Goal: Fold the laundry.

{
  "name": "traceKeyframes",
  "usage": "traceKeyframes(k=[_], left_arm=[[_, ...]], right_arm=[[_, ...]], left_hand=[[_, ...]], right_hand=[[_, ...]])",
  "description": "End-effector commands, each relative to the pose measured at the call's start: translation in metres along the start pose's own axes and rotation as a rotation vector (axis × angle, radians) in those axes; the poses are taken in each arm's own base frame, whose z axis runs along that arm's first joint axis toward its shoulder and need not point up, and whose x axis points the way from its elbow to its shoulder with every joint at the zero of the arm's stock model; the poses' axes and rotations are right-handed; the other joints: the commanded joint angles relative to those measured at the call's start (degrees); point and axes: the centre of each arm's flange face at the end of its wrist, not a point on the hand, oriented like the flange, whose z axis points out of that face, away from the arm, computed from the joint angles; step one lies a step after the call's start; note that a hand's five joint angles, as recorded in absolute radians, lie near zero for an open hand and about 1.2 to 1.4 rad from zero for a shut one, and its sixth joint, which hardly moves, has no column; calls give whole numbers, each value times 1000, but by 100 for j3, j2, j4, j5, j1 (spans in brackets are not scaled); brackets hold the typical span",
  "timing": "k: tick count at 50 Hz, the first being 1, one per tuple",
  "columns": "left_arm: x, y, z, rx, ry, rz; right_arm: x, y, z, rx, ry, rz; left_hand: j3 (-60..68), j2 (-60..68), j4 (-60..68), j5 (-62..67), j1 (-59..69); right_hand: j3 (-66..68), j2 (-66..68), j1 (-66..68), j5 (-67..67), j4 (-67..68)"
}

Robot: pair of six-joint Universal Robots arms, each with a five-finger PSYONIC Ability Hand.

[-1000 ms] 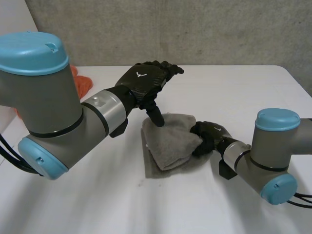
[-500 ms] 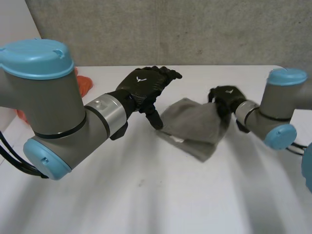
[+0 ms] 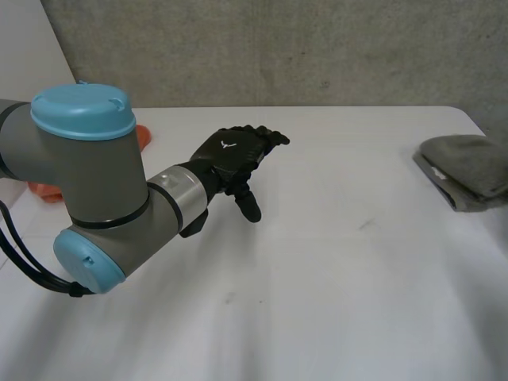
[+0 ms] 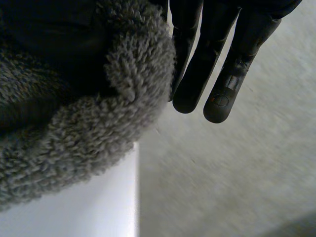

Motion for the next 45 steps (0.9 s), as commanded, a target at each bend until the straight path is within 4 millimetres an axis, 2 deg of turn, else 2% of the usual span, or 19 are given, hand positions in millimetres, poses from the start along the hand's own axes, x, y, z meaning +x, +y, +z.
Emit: traceKeyframes(k=[1,7,14,15,16,22,30,33,34,37,40,43,44,45], left_arm=[[-5,5,4,-13,-24,-5],[-4,7,5,-18,-24,-5],[-5,7,5,-18,-27,-7],[-5,7,5,-18,-29,-7],[-5,6,5,-16,-29,-7],[-5,4,3,-14,-40,-6],[-4,-3,-3,1,-41,-2],[-7,-7,-7,8,-49,1],[-8,-8,-8,11,-52,1],[-15,-11,-11,19,-71,1],[-20,-14,-14,28,-85,1],[-33,-20,-18,42,-119,0],[-47,-22,-18,49,-154,2],[-52,-23,-18,51,-166,3]], right_arm=[[5,7,1,-32,59,-40],[6,6,1,-33,79,-42],[-8,12,-4,-68,45,-44],[-11,12,-7,-86,30,-46],[-11,11,-9,-95,24,-46],[-7,-8,-23,-162,-32,-50],[0,-27,-58,-314,-148,-82],[15,-34,-67,-334,-139,-104],[30,-38,-69,-335,-115,-119],[50,-45,-72,-318,-76,-158],[66,-62,-75,-266,-23,-242],[74,-82,-79,-206,12,-261],[76,-88,-81,-190,21,-263],[79,-93,-83,-176,31,-264]], left_hand=[[-118,-80,-90,-185,124],[-118,-80,-90,-185,124],[-118,-80,-90,-185,124],[-118,-80,-90,-185,124],[-118,-80,-90,-185,124],[-135,-97,-107,-201,107],[-152,-114,-124,-218,90],[-152,-114,-124,-218,90],[-152,-114,-124,-218,90],[-169,-130,-141,-235,73],[-186,-147,-158,-252,56],[-186,-147,-158,-252,56],[-186,-147,-158,-252,56],[-202,-164,-174,-268,40]], right_hand=[[1256,1223,2841,1313,1191],[1256,1223,2841,1313,1191],[1029,996,2614,1086,964],[-3819,-3852,-2234,-3762,-3884],[-5744,-5777,-4159,-5687,-5809],[-5744,-5777,-4159,-5687,-5809],[-5744,-5777,-4159,-5687,-5809],[-5744,-5777,-4159,-5687,-5809],[-5744,-5777,-4159,-5687,-5809],[-5744,-5777,-4159,-5687,-5809],[-5744,-5777,-4159,-5687,-5809],[-5744,-5777,-4159,-5687,-5809],[-5744,-5777,-4159,-5687,-5809],[-5744,-5777,-4159,-5687,-5809]])
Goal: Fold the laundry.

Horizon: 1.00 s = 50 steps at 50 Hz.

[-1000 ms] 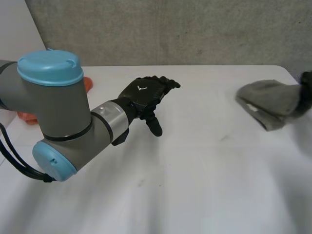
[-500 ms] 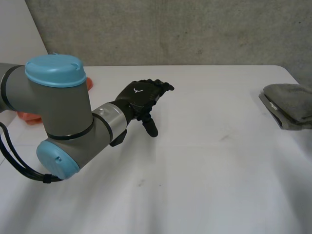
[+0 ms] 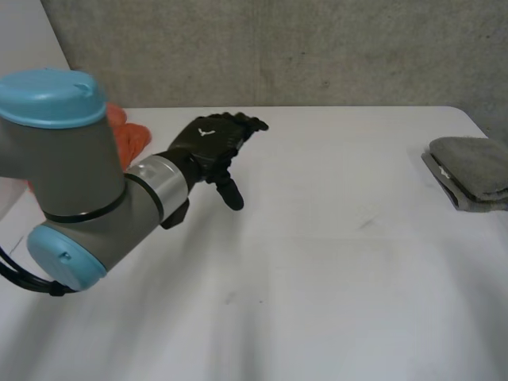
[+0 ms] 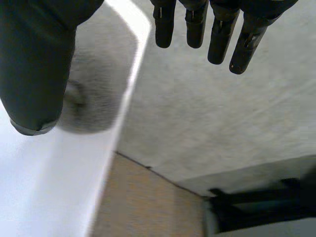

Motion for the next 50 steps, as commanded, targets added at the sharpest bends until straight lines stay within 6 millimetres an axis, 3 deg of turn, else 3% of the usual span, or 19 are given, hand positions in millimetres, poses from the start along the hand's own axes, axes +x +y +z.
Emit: traceKeyframes(k=[1,4,6,9,12,13,14,16,18,20,24,29,33,39,43,46,47,50], left_arm=[[-40,-11,-2,34,-101,6],[-65,-14,3,68,-161,27],[-86,-18,7,106,-208,64],[-110,-19,10,132,-261,122],[-143,-13,15,128,-337,201],[-152,-10,17,121,-353,217],[-169,-3,21,104,-384,245],[-184,4,24,85,-406,269],[-208,17,29,56,-426,298],[-225,26,31,40,-435,314],[-259,56,40,-17,-462,359],[-303,90,48,-90,-519,480],[-322,108,51,-130,-535,544],[-332,132,54,-194,-527,529],[-332,140,57,-224,-511,511],[-331,141,59,-230,-512,509],[-329,140,60,-230,-516,513],[-321,127,62,-237,-588,532]], right_arm=[[32,-35,-24,128,121,-46],[30,-47,-35,180,134,-46],[15,-68,-53,267,119,-31],[-18,-102,-89,423,52,10],[-44,-115,-115,521,-35,35],[-61,-121,-134,580,-105,43],[-70,-123,-144,609,-144,47],[-90,-126,-165,662,-230,47],[-121,-125,-196,717,-355,34],[-154,-116,-221,736,-472,8],[-190,-100,-251,722,-594,-18],[-211,-80,-267,680,-673,-39],[-215,-68,-267,644,-691,-43],[-216,-58,-267,612,-702,-45],[-217,-55,-267,602,-703,-46],[-217,-53,-266,593,-703,-46],[-216,-53,-266,589,-702,-46],[-214,-51,-263,581,-694,-42]], left_hand=[[-203,-164,-175,-269,41],[-207,-169,-179,-273,36],[-207,-169,-179,-273,36],[-207,-169,-179,-273,36],[-203,-164,-175,-269,41],[-203,-164,-175,-269,41],[-203,-164,-175,-269,41],[-203,-164,-175,-269,41],[-203,-164,-175,-269,41],[-203,-164,-175,-269,41],[-203,-164,-175,-269,41],[-186,-147,-158,-252,58],[-136,-97,-108,-202,108],[369,407,396,302,612],[1980,2018,2008,1914,2223],[6191,6230,6219,6125,6435],[6787,6825,6815,6721,7030],[6793,6831,6821,6727,7036]], right_hand=[[-233,-252,-99,-390,-341],[-233,-252,-99,-390,-341],[-233,-252,-99,-390,-341],[-233,-252,-99,-390,-341],[-233,-252,-99,-390,-341],[-233,-252,-99,-390,-341],[-233,-252,-99,-390,-341],[-233,-252,-99,-390,-341],[-233,-252,-99,-390,-341],[-233,-252,-99,-390,-341],[-233,-252,-99,-390,-341],[-233,-252,-99,-390,-341],[-233,-252,-99,-390,-341],[-233,-252,-99,-390,-341],[-233,-252,-99,-390,-341],[-233,-252,-99,-390,-341],[-233,-252,-99,-390,-341],[-233,-252,-99,-390,-341]])
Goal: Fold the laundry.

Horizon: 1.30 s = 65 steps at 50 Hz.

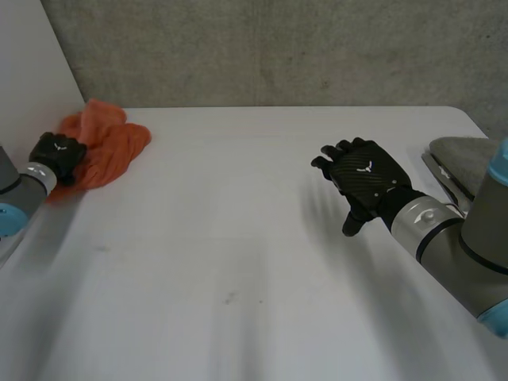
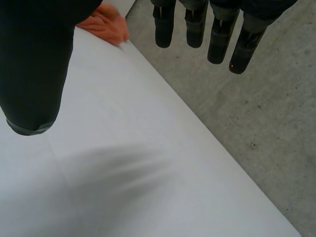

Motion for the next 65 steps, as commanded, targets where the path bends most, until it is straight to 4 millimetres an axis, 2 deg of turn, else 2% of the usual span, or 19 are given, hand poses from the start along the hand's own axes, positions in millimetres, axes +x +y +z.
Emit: traceKeyframes(k=[1,7,8,10,11,14,15,17,19,22,23,27,33,37,41,48,53,58,65], left_arm=[[3,-37,-9,-13,-104,23],[12,-105,-53,107,-107,-28],[19,-133,-75,164,-76,-88],[29,-160,-100,221,-27,-162],[44,-183,-128,268,47,-238],[66,-205,-165,312,162,-332],[83,-216,-193,329,256,-385],[98,-226,-223,343,350,-432],[123,-233,-264,351,498,-483],[149,-230,-293,329,626,-508],[164,-229,-309,319,696,-517],[182,-232,-329,334,766,-495],[159,-244,-302,380,619,-516],[116,-231,-259,337,397,-534],[102,-217,-237,311,323,-484],[121,-178,-203,199,319,-252],[132,-140,-185,91,337,-39],[142,-124,-189,7,394,-46],[145,-143,-228,-16,460,-316]], right_arm=[[5,5,-2,-17,15,7],[22,3,-4,-14,65,8],[26,4,-4,-16,79,10],[40,3,-4,-19,133,10],[44,3,-5,-21,148,11],[56,1,-7,-28,210,11],[57,0,-8,-31,219,13],[59,0,-8,-35,232,13],[62,1,-8,-41,248,13],[63,3,-9,-47,253,15],[63,3,-9,-48,253,16],[62,4,-9,-54,250,18],[59,5,-9,-58,237,21],[56,6,-11,-72,219,24],[40,8,-17,-121,142,38],[-19,-3,-41,-199,-163,96],[-40,-4,-55,-222,-238,115],[-66,-2,-62,-191,-296,88],[-73,8,-58,-140,-246,31]], left_hand=[[2874,2837,2846,3013,2533],[2874,2837,2846,3013,2533],[2874,2837,2846,3013,2533],[2874,2837,2846,3013,2533],[2874,2837,2846,3013,2533],[2874,2837,2846,3013,2533],[2874,2837,2846,3013,2533],[2874,2837,2846,3013,2533],[2874,2837,2846,3013,2533],[2874,2837,2846,3013,2533],[1277,1241,1249,1416,936],[-4126,-4163,-4154,-3987,-4467],[-4126,-4163,-4154,-3987,-4467],[-4126,-4163,-4154,-3987,-4467],[-4126,-4163,-4154,-3987,-4467],[-4105,-4141,-4133,-3966,-4446],[-4038,-4074,-4066,-3899,-4379],[-3416,-3453,-3444,-3277,-3757],[-2978,-3015,-3006,-2839,-3319]], right_hand=[[-233,-252,-99,-391,-341],[-233,-252,-99,-391,-341],[-233,-252,-99,-391,-341],[-233,-252,-99,-391,-341],[-233,-252,-99,-391,-341],[-233,-252,-99,-391,-341],[-233,-252,-99,-391,-341],[-233,-252,-99,-391,-341],[-233,-252,-99,-391,-341],[-233,-252,-99,-391,-341],[-233,-252,-99,-391,-341],[-233,-252,-99,-391,-341],[-233,-252,-99,-391,-341],[-233,-252,-99,-391,-341],[-233,-252,-99,-391,-341],[-233,-252,-99,-391,-341],[-233,-252,-99,-391,-341],[-233,-252,-99,-391,-341],[-233,-252,-99,-391,-341]])
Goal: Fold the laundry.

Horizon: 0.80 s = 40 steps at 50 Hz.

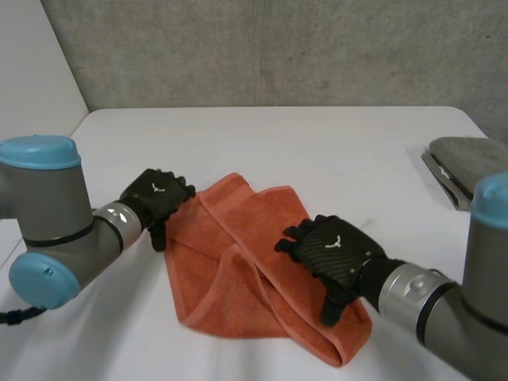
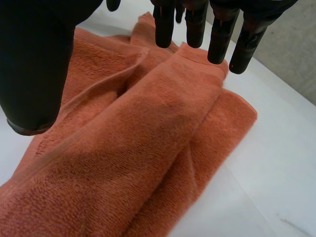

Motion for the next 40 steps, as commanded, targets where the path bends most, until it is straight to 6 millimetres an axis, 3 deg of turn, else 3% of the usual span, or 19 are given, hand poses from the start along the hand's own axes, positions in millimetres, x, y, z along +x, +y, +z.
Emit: traceKeyframes(k=[1,7,14,22,28,33,37,38,40], left_arm=[[21,-21,-36,33,77,-279],[58,-41,-61,79,174,-338],[97,-44,-65,82,259,-289],[102,-29,-32,12,179,-280],[104,-21,-24,-17,146,-192],[109,-21,-24,-7,153,-110],[112,-20,-24,-11,153,-98],[112,-20,-24,-12,150,-97],[113,-22,-26,-6,144,-93]], right_arm=[[-1,8,8,41,64,-59],[10,14,9,-14,152,-120],[14,19,8,-43,179,-127],[18,30,6,-73,185,-102],[23,38,4,-98,198,-83],[29,44,3,-116,214,-67],[30,44,3,-111,208,-64],[31,43,3,-109,208,-64],[34,42,4,-101,212,-62]], left_hand=[[540,514,508,504,479],[776,750,743,740,715],[1363,1337,1331,1327,1302],[2624,2598,2591,2588,2563],[2743,2717,2711,2707,2682],[3617,3591,3584,3581,3556],[4607,4581,4575,4571,4546],[5960,5934,5927,5924,5899],[6392,6366,6359,6356,6331]], right_hand=[[-233,-252,-99,-391,-341],[-233,-252,-99,-391,-341],[-233,-252,-99,-391,-341],[-233,-252,-99,-391,-341],[-233,-252,-99,-391,-341],[-233,-252,-99,-391,-341],[-233,-252,-99,-391,-341],[-233,-252,-99,-391,-341],[-233,-252,-99,-391,-341]])
